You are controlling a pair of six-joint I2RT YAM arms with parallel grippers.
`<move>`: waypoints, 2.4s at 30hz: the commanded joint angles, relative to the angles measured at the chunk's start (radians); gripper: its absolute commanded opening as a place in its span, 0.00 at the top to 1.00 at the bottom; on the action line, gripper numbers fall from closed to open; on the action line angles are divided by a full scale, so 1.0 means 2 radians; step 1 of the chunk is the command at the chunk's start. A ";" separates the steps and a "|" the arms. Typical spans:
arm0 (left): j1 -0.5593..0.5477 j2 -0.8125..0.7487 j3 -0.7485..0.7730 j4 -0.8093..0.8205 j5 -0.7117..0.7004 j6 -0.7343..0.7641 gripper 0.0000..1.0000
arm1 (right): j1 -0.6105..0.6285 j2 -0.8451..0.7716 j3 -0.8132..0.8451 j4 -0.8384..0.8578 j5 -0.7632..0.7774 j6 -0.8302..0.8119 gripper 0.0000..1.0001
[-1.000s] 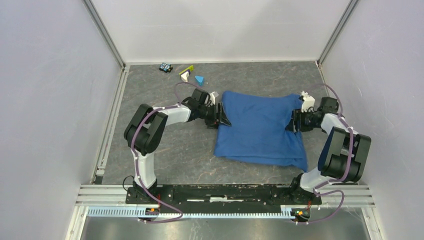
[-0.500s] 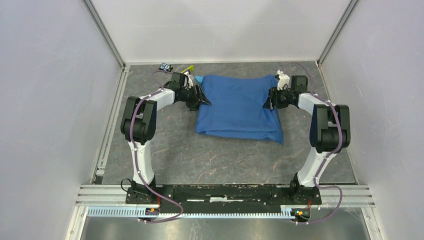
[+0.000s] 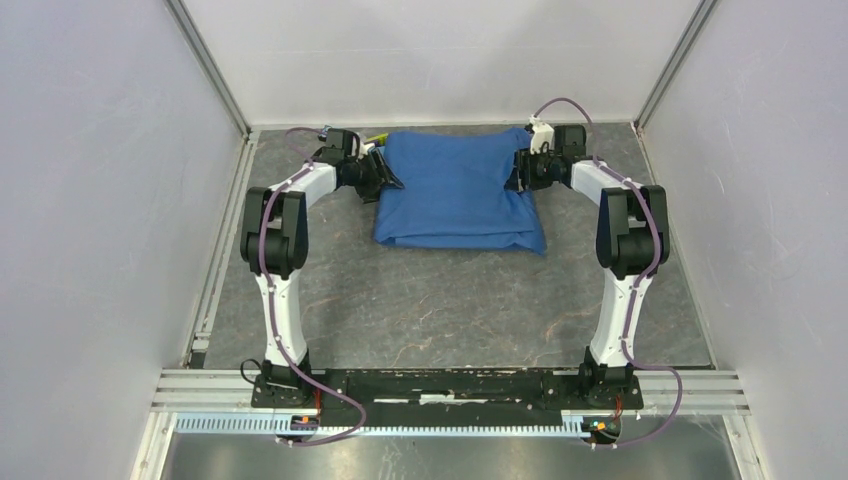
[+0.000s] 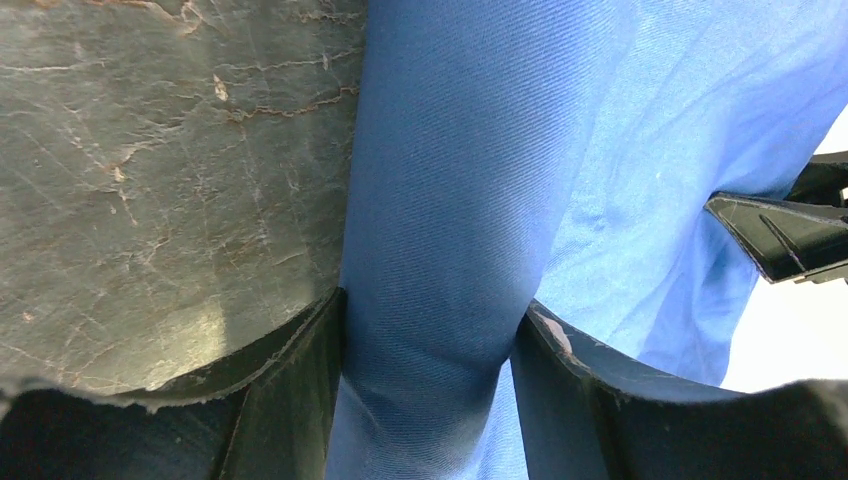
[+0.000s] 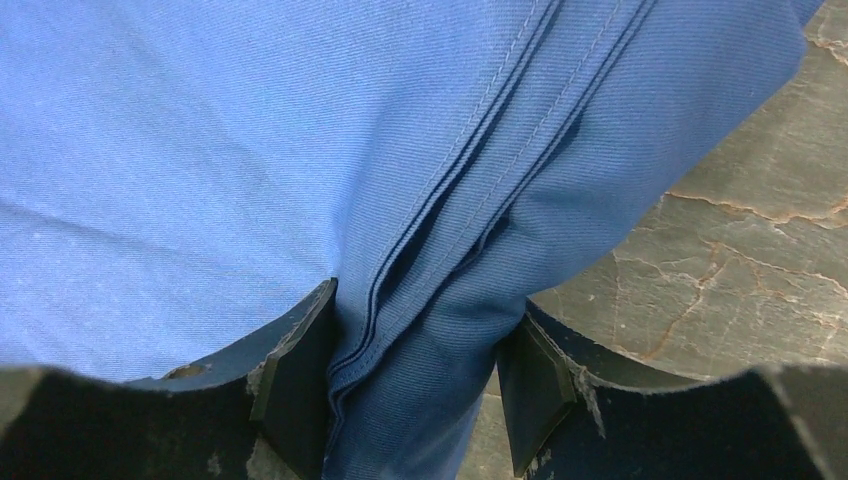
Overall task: Open and lay out the surgical kit
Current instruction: Move the surgical kit at the center of the board.
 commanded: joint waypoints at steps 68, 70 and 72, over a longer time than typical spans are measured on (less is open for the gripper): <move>-0.016 0.023 0.067 0.008 -0.009 -0.025 0.31 | 0.065 0.063 0.132 -0.044 -0.036 -0.036 0.41; -0.016 0.028 0.078 0.000 -0.010 -0.021 0.31 | 0.065 0.053 0.118 -0.040 -0.032 -0.037 0.41; -0.015 0.028 0.082 -0.002 -0.009 -0.019 0.30 | 0.064 0.045 0.117 -0.045 -0.017 -0.043 0.39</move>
